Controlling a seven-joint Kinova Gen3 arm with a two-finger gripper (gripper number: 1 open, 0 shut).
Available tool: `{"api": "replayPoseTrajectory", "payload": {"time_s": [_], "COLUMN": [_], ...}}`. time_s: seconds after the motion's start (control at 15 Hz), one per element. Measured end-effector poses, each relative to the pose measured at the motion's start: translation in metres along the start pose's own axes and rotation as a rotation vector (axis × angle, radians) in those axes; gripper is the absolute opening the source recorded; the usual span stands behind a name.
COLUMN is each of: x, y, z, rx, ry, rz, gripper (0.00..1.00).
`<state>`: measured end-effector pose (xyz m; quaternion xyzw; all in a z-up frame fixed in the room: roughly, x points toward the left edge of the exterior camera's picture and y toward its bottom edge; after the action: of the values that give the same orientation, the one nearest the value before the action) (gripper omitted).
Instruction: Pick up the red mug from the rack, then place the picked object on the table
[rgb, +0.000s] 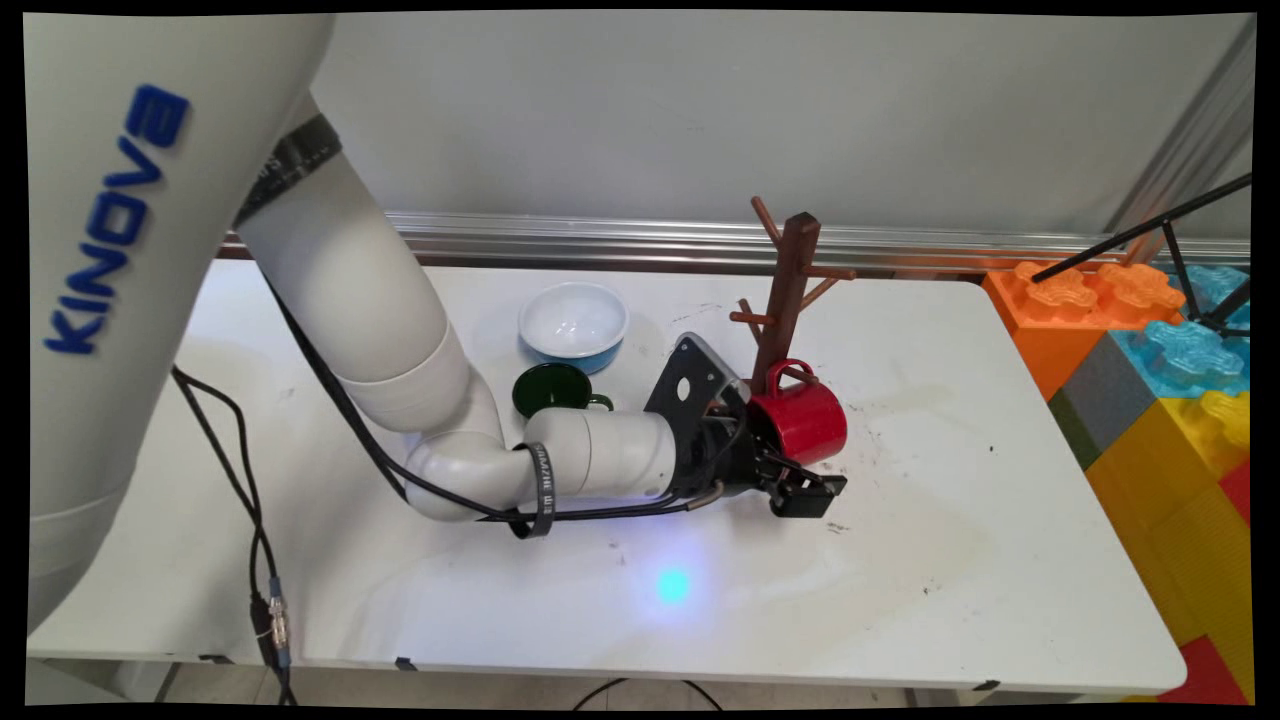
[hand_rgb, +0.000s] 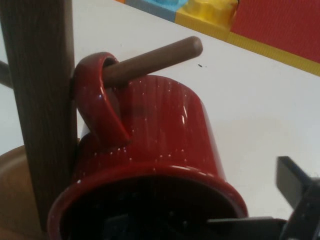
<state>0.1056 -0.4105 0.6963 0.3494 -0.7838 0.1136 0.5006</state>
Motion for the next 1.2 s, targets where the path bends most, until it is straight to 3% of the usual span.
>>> {"api": "replayPoseTrajectory", "payload": {"time_s": [0.07, 1.2], "x": [0.0, 0.012], "y": [0.0, 0.015], "z": [0.001, -0.005], "rx": [0.0, -0.033], "ry": [0.0, 0.026], "rz": [-0.002, 0.008], "gripper": [0.0, 0.0]}}
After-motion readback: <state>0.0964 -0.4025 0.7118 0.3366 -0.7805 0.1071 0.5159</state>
